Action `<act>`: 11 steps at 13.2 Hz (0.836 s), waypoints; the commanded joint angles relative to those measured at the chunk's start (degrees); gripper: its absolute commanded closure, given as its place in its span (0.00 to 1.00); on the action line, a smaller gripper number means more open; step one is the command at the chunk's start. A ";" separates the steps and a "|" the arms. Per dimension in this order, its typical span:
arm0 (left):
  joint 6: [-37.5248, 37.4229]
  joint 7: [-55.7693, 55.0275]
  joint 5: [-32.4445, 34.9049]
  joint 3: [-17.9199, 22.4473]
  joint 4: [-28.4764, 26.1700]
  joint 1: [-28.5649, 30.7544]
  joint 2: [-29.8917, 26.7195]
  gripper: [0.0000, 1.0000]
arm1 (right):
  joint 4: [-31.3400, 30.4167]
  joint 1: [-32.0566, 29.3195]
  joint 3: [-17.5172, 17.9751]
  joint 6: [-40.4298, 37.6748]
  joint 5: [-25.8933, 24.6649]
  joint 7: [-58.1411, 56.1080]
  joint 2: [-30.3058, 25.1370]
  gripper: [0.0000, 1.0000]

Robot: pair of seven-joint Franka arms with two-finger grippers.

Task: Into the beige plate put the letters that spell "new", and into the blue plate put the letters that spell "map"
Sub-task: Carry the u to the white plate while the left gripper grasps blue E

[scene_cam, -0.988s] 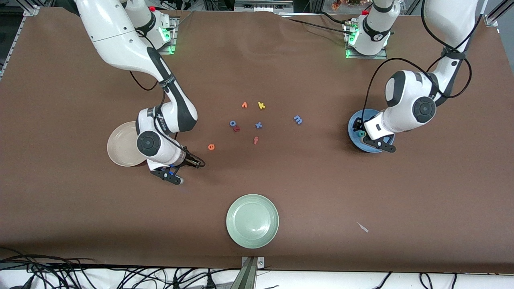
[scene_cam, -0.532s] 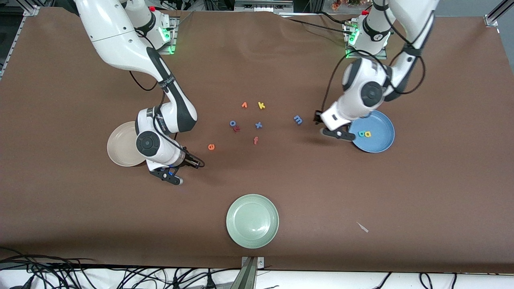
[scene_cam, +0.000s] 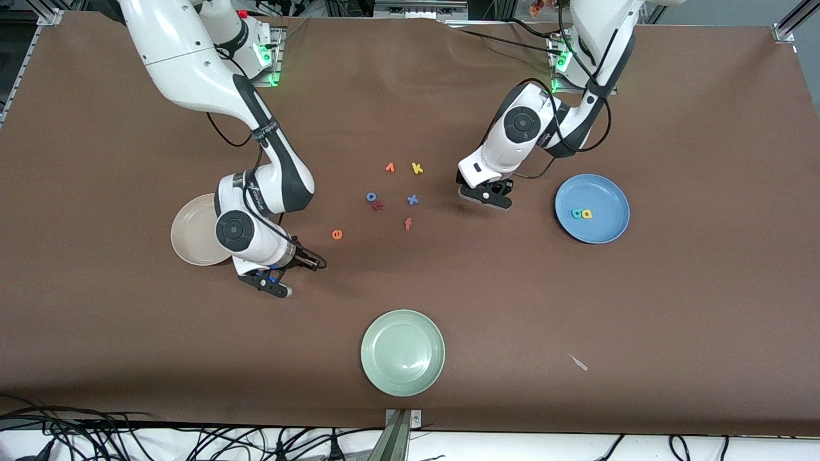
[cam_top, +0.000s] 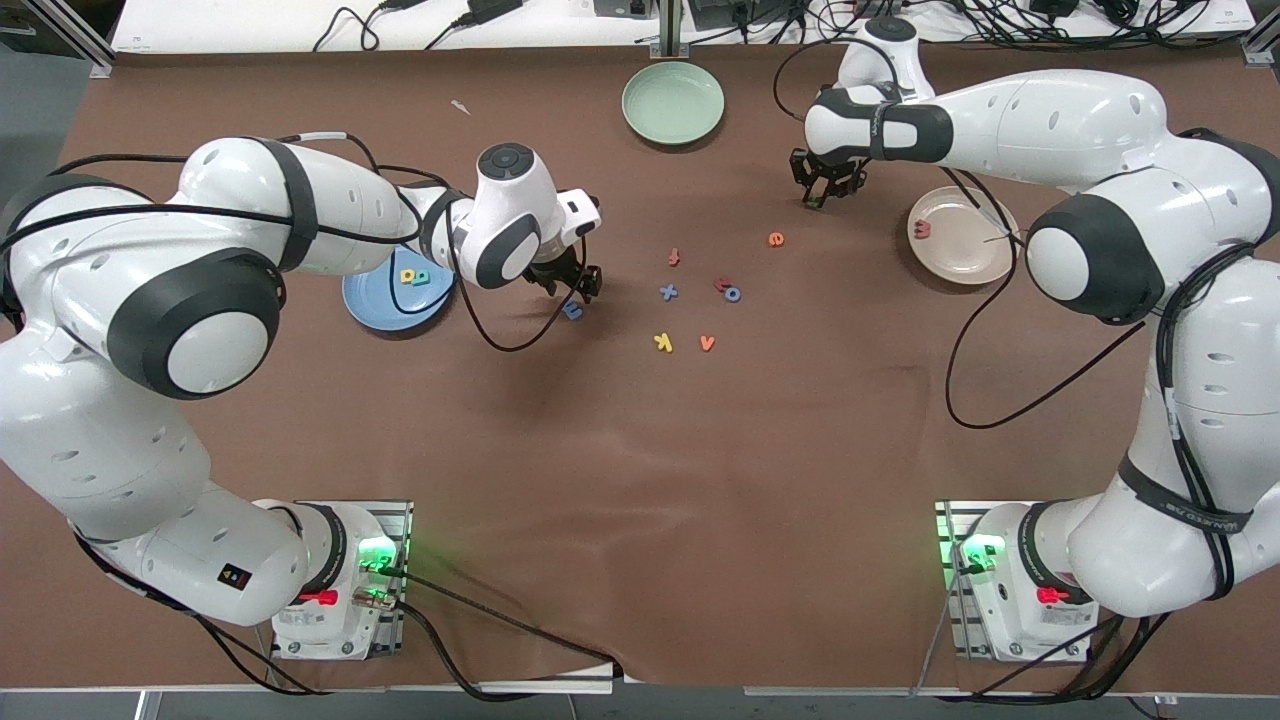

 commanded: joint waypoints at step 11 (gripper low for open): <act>0.40 -0.26 5.72 0.37 0.39 -2.26 2.67 0.01 | -31.02 -0.27 -13.92 9.52 -4.89 -45.26 -21.63 0.94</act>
